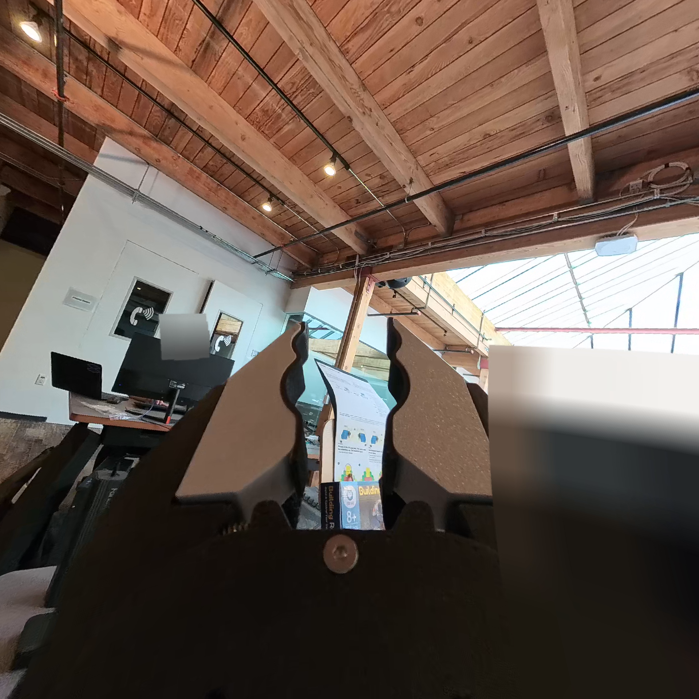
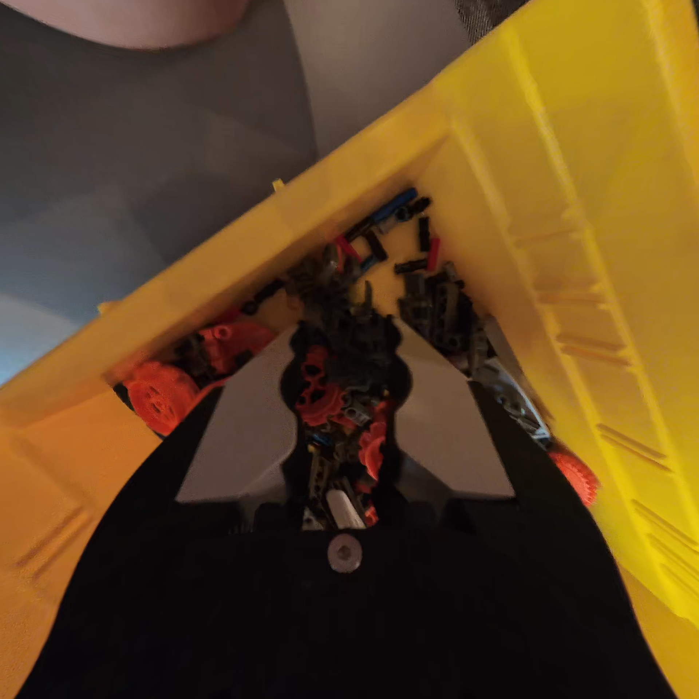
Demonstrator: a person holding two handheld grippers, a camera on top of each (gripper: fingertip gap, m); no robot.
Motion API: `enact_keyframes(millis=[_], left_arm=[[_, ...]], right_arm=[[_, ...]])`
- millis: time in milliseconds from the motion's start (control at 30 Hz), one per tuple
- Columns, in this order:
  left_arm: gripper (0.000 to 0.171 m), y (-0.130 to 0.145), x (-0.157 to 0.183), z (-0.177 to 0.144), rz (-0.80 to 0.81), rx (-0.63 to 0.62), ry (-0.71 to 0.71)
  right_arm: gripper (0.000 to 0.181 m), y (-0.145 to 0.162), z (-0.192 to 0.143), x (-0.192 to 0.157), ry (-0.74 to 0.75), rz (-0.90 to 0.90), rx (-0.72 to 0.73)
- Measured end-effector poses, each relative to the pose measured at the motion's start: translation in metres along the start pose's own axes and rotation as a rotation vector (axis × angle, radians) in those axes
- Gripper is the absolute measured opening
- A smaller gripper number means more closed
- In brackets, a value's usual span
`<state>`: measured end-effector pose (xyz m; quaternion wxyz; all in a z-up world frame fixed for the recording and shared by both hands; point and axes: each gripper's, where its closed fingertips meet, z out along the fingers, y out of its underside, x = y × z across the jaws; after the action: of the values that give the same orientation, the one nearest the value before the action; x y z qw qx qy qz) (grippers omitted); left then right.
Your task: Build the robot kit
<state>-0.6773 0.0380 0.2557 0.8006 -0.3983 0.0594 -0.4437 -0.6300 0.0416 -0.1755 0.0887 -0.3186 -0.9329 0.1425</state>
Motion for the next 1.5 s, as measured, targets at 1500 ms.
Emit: enact_keyframes(millis=[1500], left_arm=[[0.037,0.004,0.002,0.002,-0.009,-0.014,0.016]], right_arm=[[0.012,0.067,-0.037,-0.003,0.004,0.113,-0.131]])
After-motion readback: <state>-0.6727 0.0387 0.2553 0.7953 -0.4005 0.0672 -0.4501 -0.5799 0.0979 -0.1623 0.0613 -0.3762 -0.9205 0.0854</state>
